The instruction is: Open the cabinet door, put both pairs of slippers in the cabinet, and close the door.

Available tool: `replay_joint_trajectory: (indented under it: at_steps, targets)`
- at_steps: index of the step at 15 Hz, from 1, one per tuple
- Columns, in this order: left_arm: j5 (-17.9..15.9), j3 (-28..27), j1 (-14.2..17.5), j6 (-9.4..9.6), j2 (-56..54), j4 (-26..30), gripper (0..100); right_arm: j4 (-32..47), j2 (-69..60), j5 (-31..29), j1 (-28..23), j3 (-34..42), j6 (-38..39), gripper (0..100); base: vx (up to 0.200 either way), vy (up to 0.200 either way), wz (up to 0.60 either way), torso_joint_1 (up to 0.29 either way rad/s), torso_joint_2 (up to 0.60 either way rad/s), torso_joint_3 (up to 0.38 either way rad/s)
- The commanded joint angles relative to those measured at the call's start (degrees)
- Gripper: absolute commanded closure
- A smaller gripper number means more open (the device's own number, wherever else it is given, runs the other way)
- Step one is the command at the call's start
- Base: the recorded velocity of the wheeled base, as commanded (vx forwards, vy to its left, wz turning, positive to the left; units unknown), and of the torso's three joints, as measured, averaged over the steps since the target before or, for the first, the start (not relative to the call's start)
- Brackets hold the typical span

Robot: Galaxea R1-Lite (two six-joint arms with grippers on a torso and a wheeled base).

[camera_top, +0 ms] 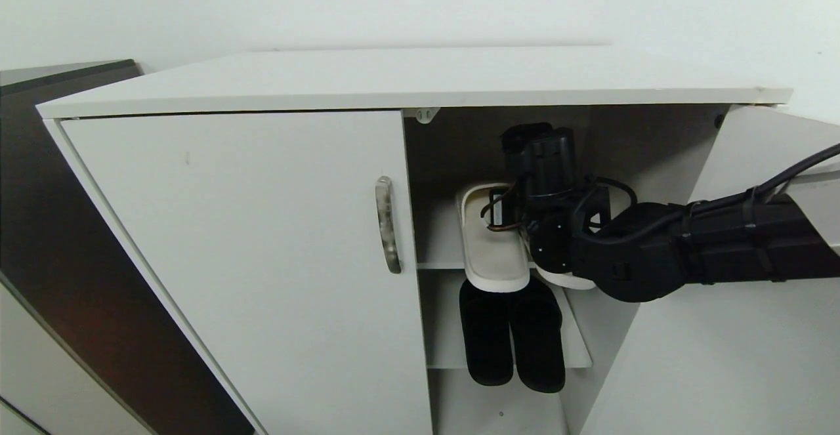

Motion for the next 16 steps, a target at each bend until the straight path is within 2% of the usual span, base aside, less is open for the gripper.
replay_joint_trajectory:
  at_steps: [1,8,9,12,16]
  targets:
    - [0.0,-0.09,0.01,-0.01,0.07,0.02,100,-0.07,0.92,-0.02,-0.19,-0.13,0.01,100,0.0,0.0,0.0,0.0,0.0,0.0]
    - [0.0,0.0,0.01,-0.09,0.07,0.02,100,-0.07,1.01,-0.02,-0.1,0.05,0.1,100,0.0,0.0,0.0,0.0,0.0,0.0]
    - [0.0,0.0,0.01,-0.09,0.07,-0.07,100,-0.07,1.01,-0.02,-0.1,0.05,0.1,0,0.0,0.0,0.0,0.0,0.0,0.0]
    - [0.0,0.0,0.01,-0.09,0.07,0.02,100,-0.07,-0.57,-0.02,0.25,1.45,0.19,0,0.0,0.0,0.0,0.0,0.0,0.0]
    - [0.0,0.0,0.01,-0.09,0.07,0.02,100,-0.69,-7.08,-0.29,2.8,8.92,0.45,0,0.0,0.0,0.0,0.0,0.0,0.0]
